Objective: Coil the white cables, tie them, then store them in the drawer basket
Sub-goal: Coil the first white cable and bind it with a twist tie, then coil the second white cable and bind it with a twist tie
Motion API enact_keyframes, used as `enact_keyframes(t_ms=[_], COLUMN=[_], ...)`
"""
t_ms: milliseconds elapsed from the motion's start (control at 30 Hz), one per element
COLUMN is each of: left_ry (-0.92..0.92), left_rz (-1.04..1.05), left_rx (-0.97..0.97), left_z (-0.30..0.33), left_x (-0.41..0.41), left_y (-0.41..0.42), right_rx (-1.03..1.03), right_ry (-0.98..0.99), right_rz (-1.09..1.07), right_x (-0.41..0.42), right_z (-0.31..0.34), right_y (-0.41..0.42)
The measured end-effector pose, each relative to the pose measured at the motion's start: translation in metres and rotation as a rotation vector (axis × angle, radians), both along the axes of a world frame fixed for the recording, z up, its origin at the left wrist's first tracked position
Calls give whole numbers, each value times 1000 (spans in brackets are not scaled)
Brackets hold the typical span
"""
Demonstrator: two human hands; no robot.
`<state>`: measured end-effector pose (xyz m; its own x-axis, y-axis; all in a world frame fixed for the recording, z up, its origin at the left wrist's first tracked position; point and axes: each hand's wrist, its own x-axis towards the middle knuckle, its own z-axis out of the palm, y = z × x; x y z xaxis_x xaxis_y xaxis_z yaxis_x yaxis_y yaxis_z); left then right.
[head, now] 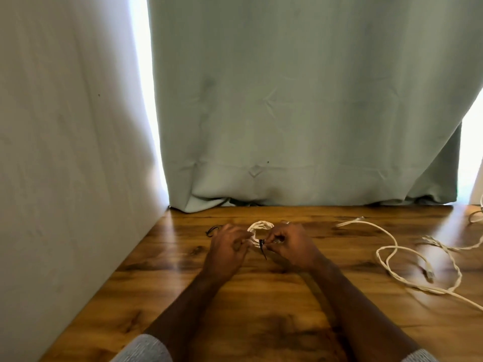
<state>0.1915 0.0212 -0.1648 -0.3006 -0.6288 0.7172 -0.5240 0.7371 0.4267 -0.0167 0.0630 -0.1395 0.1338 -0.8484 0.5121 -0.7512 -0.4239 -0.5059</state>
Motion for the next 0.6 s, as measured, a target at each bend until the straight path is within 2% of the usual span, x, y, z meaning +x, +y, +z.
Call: enact_keyframes(t_ms=[67, 167, 333, 500, 600], left_ry=[-2, -22, -128, -215, -243], left_rz=[31, 108, 379, 435, 392], left_rx=[-4, 88, 112, 193, 210], left_z=[7, 17, 18, 17, 15], left_x=[31, 89, 175, 223, 232], left_y=[-2, -4, -1, 14, 18], right_rx=[20, 41, 44, 112, 145], right_ry=[-13, -43, -121, -147, -142], right_rz=[3, 83, 207, 222, 230], right_x=[14, 49, 131, 199, 222], right_z=[1, 3, -1, -14, -18], right_y=[-3, -8, -28, -53, -59])
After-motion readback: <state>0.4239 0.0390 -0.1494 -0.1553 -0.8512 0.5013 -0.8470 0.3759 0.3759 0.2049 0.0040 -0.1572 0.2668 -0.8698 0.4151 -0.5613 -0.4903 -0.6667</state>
